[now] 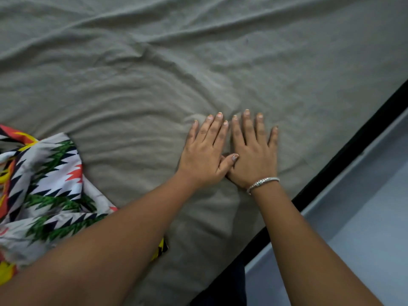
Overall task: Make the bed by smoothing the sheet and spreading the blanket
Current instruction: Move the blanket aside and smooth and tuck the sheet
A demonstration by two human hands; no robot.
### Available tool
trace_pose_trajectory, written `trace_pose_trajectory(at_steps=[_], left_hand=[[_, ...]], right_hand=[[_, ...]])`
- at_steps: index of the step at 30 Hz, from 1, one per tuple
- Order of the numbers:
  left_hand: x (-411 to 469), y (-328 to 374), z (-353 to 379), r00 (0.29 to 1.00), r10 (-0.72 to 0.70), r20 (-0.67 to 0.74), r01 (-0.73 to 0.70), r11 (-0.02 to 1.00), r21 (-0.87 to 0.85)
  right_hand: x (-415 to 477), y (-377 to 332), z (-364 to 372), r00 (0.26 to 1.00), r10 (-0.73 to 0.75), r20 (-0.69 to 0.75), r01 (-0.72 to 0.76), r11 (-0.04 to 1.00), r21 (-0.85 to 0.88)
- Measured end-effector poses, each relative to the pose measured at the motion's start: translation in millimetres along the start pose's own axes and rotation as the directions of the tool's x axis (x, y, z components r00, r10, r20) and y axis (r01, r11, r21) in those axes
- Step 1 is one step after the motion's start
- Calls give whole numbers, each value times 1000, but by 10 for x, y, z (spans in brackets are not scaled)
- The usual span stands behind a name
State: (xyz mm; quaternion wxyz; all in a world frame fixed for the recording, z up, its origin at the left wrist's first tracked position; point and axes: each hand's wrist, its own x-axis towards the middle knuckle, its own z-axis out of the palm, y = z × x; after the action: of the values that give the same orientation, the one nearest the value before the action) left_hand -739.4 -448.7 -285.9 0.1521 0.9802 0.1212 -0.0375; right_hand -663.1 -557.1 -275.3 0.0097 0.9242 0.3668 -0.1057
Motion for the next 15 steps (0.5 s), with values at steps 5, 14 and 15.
trace_pose_trajectory(at_steps=[5, 14, 15], left_hand=[[-213, 122, 14, 994, 28, 101, -28, 1000, -3], [-384, 374, -27, 992, 39, 119, -39, 999, -7], [-399, 328, -27, 992, -9, 125, 6, 1000, 24]], right_hand=[[-197, 117, 102, 998, 58, 39, -57, 998, -33], [-448, 207, -44, 973, 229, 35, -230, 973, 29], [-391, 172, -43, 982, 187, 6, -187, 982, 39]])
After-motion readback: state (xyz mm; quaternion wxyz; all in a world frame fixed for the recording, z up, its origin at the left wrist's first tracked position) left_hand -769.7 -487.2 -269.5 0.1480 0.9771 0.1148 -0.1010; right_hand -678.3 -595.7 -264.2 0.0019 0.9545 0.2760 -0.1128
